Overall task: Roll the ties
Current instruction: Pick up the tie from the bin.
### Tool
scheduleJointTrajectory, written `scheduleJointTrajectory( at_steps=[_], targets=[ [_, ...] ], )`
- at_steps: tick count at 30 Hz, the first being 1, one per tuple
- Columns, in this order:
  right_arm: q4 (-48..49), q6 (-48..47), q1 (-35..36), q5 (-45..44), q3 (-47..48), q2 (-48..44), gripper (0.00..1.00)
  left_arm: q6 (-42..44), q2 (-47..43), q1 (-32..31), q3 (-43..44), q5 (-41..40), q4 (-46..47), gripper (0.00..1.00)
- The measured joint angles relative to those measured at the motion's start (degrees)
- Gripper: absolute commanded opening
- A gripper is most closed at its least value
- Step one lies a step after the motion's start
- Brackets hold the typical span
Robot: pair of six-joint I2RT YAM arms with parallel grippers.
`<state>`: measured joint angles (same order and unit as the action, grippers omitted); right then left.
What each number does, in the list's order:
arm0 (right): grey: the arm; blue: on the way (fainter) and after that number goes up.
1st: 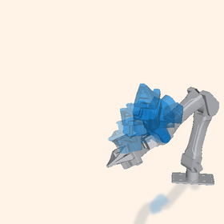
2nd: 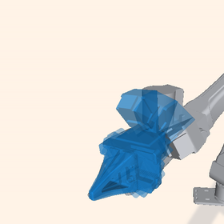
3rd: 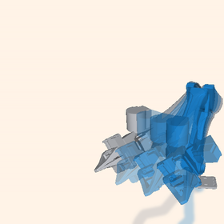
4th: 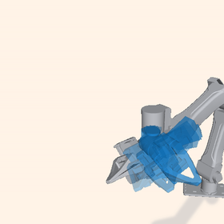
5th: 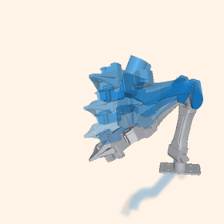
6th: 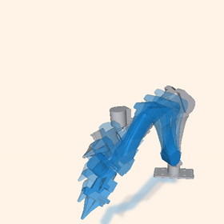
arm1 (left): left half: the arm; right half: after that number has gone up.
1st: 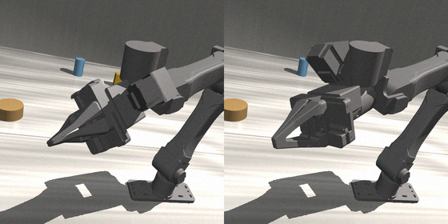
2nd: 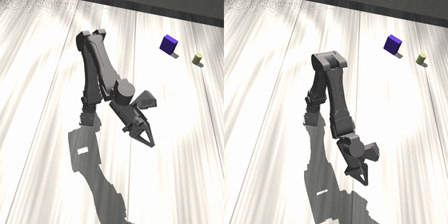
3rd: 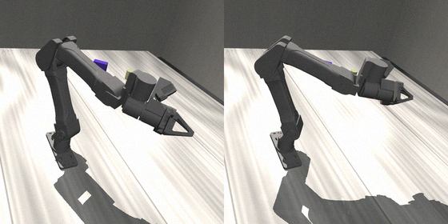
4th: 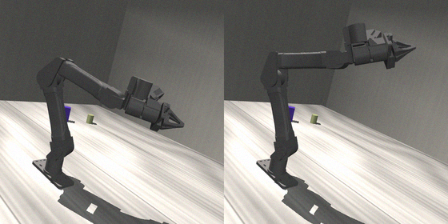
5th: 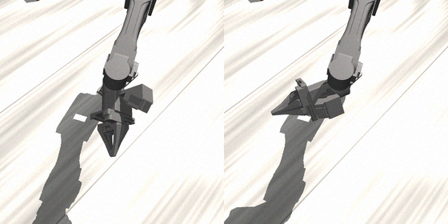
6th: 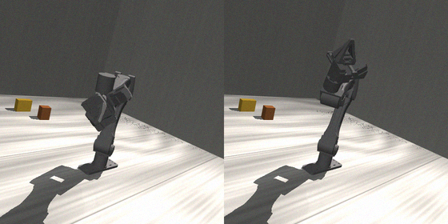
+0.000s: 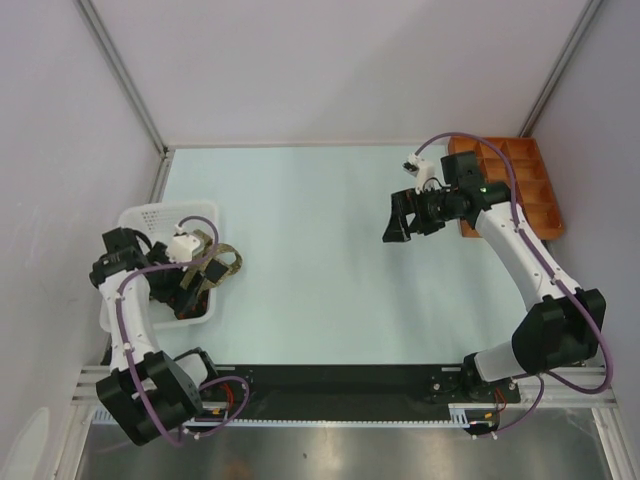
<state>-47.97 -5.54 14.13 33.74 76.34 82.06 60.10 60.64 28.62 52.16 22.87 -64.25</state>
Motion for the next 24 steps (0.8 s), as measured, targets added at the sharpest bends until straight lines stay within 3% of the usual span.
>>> scheduleJointTrajectory(
  at_steps=[10, 20, 21, 24],
  targets=[
    [-0.5, 0.0, -1.2, 1.3, 2.0, 2.0, 1.0, -0.2, -4.8, -6.4, -14.8, -3.3, 20.1, 0.99],
    [-1.1, 0.0, -2.6, 2.1, 2.0, 2.2, 1.0, -2.9, 1.3, -6.5, -15.9, -4.5, 36.0, 1.0],
    [-1.2, 0.0, -2.7, 2.2, 2.0, 2.2, 1.0, -3.4, 2.6, -6.5, -15.3, -4.1, 36.5, 0.97],
    [-1.2, 0.0, -3.0, 2.4, 2.0, 2.2, 1.0, -5.2, 7.4, -6.5, -12.8, -2.8, 37.7, 0.78]
  ],
)
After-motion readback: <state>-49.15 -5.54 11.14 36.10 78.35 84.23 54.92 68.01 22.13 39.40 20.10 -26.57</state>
